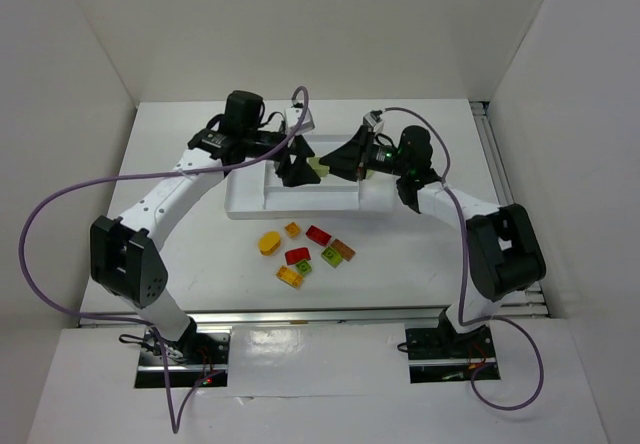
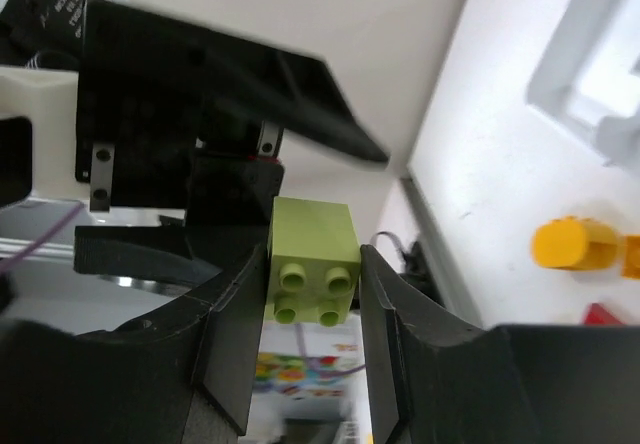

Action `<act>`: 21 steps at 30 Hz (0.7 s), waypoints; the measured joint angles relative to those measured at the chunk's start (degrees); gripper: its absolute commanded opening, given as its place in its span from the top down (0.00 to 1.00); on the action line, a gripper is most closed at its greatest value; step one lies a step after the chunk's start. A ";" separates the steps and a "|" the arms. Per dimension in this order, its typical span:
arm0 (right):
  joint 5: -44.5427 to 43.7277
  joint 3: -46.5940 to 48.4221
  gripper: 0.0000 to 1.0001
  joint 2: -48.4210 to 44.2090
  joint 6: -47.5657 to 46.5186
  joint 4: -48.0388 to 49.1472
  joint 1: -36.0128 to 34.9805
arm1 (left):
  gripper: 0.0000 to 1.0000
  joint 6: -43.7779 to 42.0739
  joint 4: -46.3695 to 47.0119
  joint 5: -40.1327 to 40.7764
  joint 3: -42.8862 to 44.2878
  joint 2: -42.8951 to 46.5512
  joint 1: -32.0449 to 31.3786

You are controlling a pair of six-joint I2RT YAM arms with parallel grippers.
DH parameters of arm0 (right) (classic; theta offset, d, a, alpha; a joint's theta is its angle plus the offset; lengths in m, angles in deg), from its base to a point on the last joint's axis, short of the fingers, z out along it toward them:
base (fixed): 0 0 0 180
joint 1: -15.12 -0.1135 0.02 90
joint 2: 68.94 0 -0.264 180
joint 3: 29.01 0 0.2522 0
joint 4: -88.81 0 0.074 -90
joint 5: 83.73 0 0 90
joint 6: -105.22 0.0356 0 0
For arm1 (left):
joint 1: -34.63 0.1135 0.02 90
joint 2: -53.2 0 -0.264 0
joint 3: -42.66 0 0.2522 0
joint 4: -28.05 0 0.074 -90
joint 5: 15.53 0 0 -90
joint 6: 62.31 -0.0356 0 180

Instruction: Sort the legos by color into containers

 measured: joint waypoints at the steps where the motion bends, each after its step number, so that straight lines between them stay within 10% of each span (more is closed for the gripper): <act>1: -0.11 0.37 0.87 -1.07 -2.05 -2.47 0.42 | 0.10 0.31 0.04 0.33 -0.02 0.02 0.13; 21: 1.36 2.01 0.87 -4.81 -9.88 -10.43 1.70 | 0.14 3.23 3.08 -4.31 -0.48 0.22 0.83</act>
